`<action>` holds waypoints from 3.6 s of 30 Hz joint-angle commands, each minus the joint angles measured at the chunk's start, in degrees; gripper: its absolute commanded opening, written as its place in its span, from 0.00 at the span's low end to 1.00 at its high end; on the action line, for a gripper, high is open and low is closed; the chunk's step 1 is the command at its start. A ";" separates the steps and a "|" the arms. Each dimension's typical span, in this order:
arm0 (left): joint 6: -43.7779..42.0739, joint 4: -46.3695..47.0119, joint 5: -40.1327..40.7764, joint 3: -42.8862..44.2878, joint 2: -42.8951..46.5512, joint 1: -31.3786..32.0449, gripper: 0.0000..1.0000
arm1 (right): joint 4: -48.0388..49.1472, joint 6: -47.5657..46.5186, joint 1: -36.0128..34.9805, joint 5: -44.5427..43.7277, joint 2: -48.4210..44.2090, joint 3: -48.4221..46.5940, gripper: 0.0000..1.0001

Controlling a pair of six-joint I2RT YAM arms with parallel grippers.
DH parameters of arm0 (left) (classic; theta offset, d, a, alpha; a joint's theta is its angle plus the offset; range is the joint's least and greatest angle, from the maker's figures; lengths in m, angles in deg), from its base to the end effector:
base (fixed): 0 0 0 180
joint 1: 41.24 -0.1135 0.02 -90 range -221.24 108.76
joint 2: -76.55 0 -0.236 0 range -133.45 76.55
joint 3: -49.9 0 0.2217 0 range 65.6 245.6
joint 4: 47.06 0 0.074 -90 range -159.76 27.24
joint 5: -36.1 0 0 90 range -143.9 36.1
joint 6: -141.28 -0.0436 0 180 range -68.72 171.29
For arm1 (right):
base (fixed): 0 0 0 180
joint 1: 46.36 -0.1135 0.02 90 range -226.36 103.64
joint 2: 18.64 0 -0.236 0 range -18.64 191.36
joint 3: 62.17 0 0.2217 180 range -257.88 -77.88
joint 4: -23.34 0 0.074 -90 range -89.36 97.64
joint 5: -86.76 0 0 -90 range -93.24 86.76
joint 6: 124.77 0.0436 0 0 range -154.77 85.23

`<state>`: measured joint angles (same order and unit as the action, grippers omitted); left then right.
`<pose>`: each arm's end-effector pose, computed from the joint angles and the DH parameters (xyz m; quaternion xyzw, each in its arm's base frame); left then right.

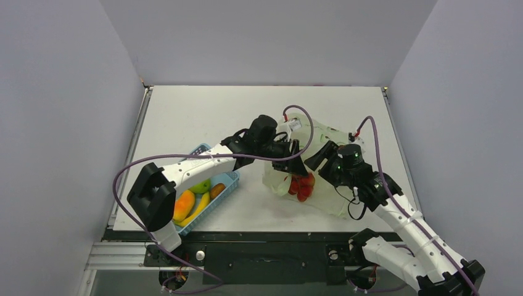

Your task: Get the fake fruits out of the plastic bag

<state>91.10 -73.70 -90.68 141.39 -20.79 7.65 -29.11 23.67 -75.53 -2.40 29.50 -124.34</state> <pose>0.2187 -0.2903 0.2665 0.2171 0.8173 -0.5169 0.1330 0.1479 0.0833 0.2699 0.2244 0.8720 0.3059 0.3094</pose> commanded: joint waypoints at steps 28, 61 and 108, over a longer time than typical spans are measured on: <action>-5.91 -0.52 -2.33 -1.06 4.65 0.69 0.05 | 39.27 26.91 1.24 20.69 15.82 -1.78 0.00; -27.12 -20.01 13.05 8.38 -1.87 8.81 0.01 | 48.16 39.48 4.12 17.47 27.17 -13.62 0.00; -20.33 -37.52 29.38 3.20 33.24 -21.28 0.00 | 10.95 -13.23 7.88 4.78 16.15 -5.62 0.00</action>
<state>71.58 -111.12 -65.54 146.07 9.35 -12.92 -17.55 12.10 -67.47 4.27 46.35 -129.97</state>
